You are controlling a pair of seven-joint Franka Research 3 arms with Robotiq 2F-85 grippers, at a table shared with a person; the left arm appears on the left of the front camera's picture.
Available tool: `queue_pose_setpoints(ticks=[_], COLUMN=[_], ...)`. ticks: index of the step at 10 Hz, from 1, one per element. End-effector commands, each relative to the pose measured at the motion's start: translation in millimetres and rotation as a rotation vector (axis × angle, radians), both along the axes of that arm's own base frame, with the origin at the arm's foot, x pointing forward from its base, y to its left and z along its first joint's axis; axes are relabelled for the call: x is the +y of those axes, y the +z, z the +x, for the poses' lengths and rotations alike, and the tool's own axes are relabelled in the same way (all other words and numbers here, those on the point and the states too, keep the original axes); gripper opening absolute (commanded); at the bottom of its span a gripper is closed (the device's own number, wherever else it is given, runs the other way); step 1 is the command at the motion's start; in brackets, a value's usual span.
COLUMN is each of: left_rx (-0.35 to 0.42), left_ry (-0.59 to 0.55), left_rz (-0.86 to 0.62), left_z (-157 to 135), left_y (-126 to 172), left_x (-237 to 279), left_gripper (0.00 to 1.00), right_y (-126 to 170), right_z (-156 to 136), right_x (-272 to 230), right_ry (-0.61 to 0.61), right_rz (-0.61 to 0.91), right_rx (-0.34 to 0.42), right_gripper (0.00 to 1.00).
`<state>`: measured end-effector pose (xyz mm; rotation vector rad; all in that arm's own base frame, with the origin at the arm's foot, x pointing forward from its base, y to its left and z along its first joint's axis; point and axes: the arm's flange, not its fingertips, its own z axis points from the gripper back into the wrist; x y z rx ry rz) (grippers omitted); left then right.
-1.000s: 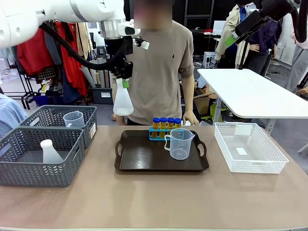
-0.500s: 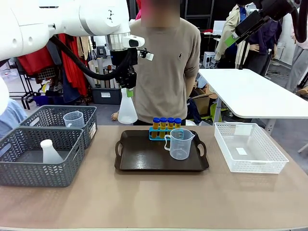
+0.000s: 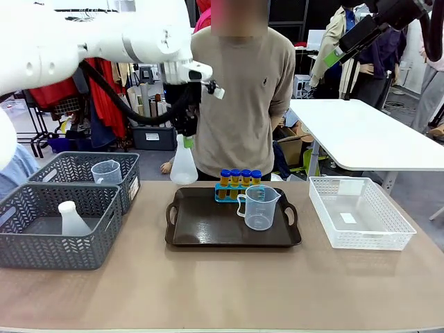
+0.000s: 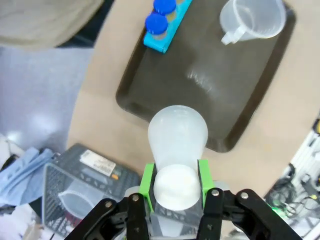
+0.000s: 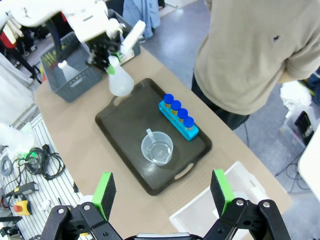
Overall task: Prepare the laboratory tools.
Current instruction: Pick up one Small flask and place it on the Handle tray.
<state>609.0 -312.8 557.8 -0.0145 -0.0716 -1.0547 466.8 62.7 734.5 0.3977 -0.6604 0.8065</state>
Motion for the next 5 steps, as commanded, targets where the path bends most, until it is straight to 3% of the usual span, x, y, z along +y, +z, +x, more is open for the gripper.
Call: queue_pose_setpoints(ticks=[1,5], left_rx=[-0.020,0.025], left_ry=[-0.070,-0.157], left_rz=[0.005,-0.030], left_z=[0.1,-2.2], left_y=[-31.9,-86.8], left_x=[-10.7,-34.2], left_gripper=[0.00,0.00], right_y=[1.2,1.2], right_z=[-0.7,-0.7], right_x=[-0.5,-0.5], right_ry=[0.002,0.002], right_rz=[0.002,0.002], right_rx=[-0.002,-0.002], right_gripper=[1.00,1.00])
